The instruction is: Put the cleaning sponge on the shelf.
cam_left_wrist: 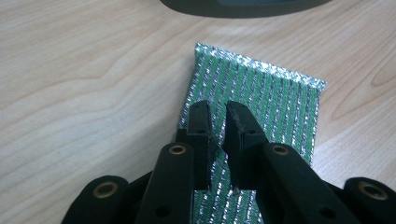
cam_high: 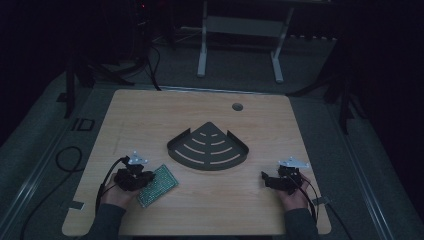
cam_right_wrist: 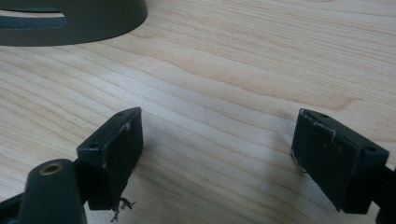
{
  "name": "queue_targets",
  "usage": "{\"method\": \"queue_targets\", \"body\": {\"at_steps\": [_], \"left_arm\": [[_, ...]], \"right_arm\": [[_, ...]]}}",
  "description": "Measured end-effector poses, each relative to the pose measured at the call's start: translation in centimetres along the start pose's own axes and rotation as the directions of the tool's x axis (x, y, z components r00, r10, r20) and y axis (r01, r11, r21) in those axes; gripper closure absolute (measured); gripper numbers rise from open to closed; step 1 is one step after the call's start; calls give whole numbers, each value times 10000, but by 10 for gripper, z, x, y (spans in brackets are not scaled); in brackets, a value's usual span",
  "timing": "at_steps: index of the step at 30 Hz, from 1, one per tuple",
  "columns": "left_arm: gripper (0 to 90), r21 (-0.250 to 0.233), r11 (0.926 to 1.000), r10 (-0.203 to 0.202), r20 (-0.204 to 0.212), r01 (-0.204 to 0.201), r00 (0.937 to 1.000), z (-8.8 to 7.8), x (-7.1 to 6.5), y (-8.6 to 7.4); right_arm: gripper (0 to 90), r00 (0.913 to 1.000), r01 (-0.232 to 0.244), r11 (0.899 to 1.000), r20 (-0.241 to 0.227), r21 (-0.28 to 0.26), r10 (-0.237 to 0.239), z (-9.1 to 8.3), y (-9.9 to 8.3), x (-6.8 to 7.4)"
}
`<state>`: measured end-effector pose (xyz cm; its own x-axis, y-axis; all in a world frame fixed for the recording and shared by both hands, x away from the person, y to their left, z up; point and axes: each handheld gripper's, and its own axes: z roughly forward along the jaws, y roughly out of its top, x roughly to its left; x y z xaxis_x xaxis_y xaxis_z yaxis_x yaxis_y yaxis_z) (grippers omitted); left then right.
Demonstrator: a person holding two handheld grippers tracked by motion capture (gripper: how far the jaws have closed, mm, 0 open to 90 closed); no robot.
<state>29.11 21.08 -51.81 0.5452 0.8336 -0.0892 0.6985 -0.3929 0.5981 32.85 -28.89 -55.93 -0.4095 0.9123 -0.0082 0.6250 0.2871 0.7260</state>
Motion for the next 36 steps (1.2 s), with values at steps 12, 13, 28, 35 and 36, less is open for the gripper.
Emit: {"method": "queue_targets", "body": {"at_steps": [12,13,28,35,36], "left_arm": [[750,506,9982,295,583,-325,9979,0,19,19],[750,537,9980,298,655,-334,9974,0,20,21],[752,1079,9910,697,942,-798,9931,5,32,35],[752,1551,9812,994,1044,-1149,9896,11,32,39],[746,1609,9798,1028,1057,-1190,9891,11,33,39]], "right_arm": [[162,10000,-4,10000,0,-8,4,0,0,0],[162,10000,-3,10000,4,-3,3,0,0,0],[162,10000,0,10000,1,-2,0,0,0,0],[162,10000,-2,10000,2,-2,2,0,0,0],[162,10000,-4,10000,3,1,4,0,0,0]]}}
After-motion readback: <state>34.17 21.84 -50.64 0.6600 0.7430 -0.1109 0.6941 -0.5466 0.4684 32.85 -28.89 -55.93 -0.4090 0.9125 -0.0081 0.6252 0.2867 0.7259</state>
